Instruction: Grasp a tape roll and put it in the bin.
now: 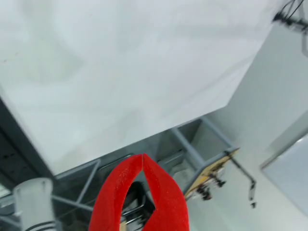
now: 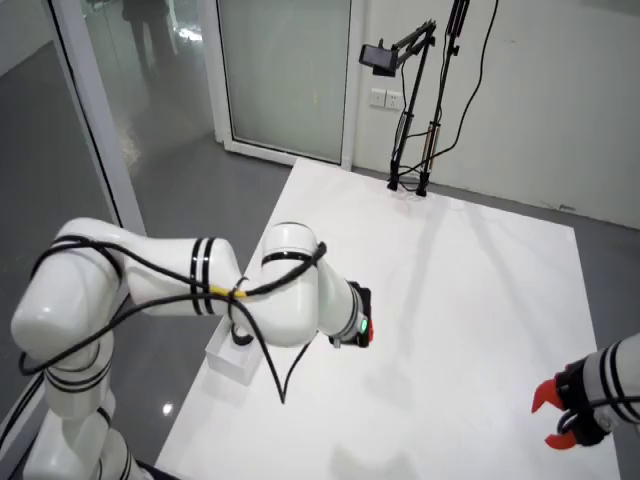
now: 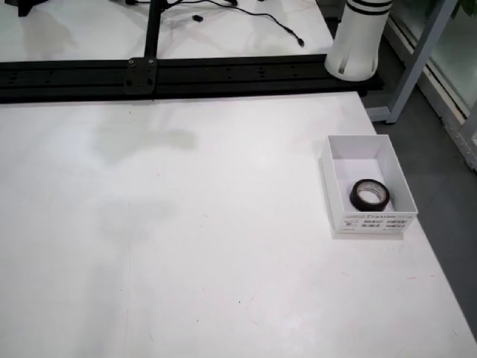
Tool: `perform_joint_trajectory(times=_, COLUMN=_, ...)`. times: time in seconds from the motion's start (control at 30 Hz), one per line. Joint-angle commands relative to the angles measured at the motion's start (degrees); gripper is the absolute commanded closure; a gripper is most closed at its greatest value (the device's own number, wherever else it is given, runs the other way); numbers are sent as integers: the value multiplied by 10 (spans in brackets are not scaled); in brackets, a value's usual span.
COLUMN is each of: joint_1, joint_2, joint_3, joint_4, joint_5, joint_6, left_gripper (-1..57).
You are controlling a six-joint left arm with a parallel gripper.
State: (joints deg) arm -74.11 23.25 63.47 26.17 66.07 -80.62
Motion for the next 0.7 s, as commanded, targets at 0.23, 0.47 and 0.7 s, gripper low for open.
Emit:
perform_joint_trajectory(times=0.23, joint_1=16, joint_2=104, joint_3=-135, joint_4=-191, joint_5=43, joint_6=139, left_gripper=570)
perform_joint_trajectory(times=0.47, joint_1=23, joint_2=98, joint_3=-125, joint_4=-161, joint_5=45, joint_6=139, left_gripper=566)
perform_joint_trajectory(times=0.7, joint_1=75, joint_2=88, joint_3=-109, joint_4=-159, joint_5=45, joint_6=139, left_gripper=566)
